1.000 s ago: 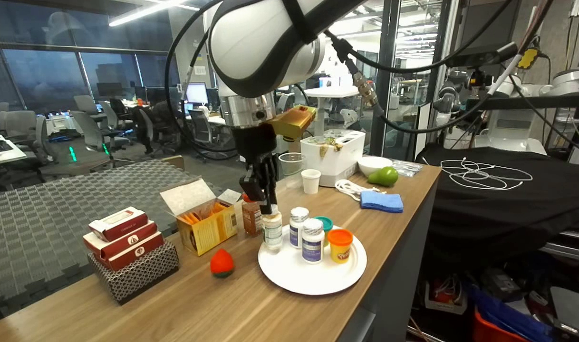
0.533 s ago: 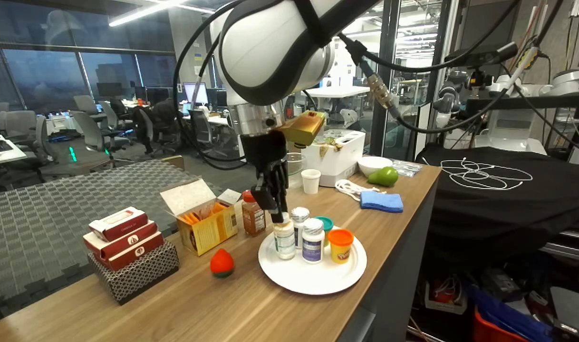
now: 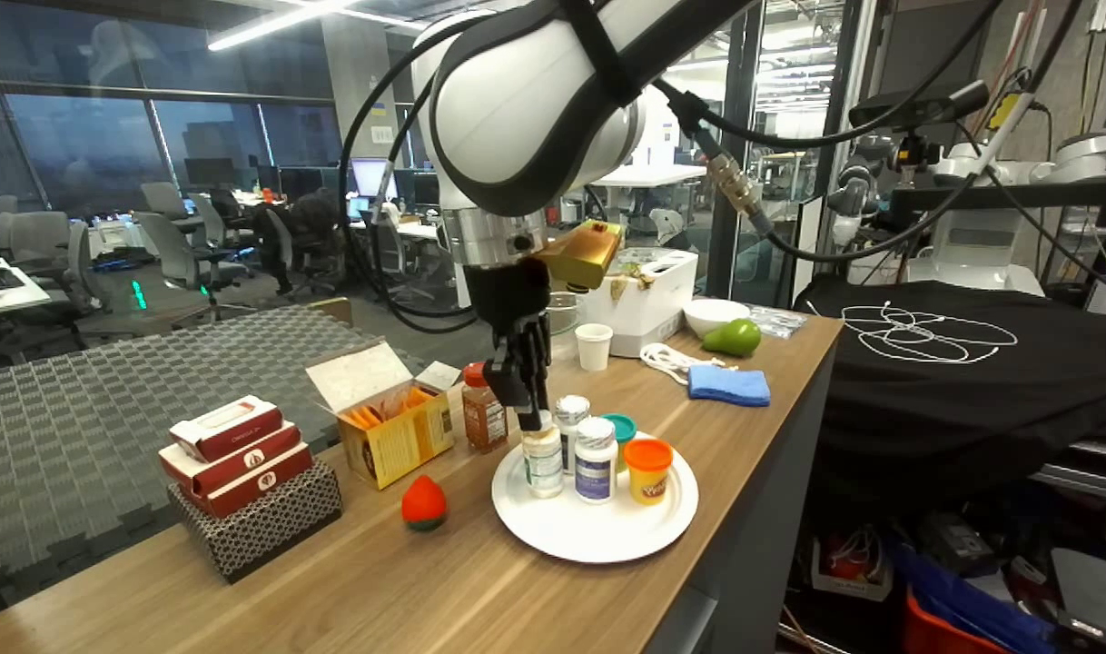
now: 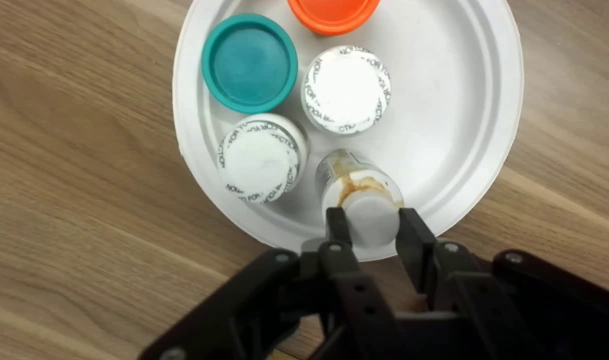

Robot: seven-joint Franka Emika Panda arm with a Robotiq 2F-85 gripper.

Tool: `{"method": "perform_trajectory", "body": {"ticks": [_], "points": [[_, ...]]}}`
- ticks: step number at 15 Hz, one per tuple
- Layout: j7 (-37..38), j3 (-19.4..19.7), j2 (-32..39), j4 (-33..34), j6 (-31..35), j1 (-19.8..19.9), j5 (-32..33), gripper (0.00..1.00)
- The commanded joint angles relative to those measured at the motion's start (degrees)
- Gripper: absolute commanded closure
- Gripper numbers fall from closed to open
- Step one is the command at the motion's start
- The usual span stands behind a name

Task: Pick up the bottles and small containers from the table and put them on the plate.

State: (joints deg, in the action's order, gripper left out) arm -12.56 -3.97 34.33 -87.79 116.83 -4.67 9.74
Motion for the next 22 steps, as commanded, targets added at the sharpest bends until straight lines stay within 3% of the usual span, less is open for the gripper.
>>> {"method": "perform_trajectory", "body": {"ticks": [1,2,3,4,10,15,22], "points": [[-0.6,0.1,-1.9,-2.3,2.1,0.3,0.4,0.79],[-0.7,0.1,-1.9,-2.4,2.3,0.3,0.3,0.74],[-0.7,0.1,-2.1,-2.5,2.4,0.3,0.4,0.45],[-1.0,-0.1,-2.2,-2.7,2.5,0.4,0.3,0.44],[-1.0,0.5,-2.3,-1.7,3.3,0.1,1.6,0.02],[-1.9,1.4,-0.1,3.7,3.1,0.6,2.7,0.00],[-7.0,1.1,8.9,18.2,0.3,3.6,0.3,0.00]]}}
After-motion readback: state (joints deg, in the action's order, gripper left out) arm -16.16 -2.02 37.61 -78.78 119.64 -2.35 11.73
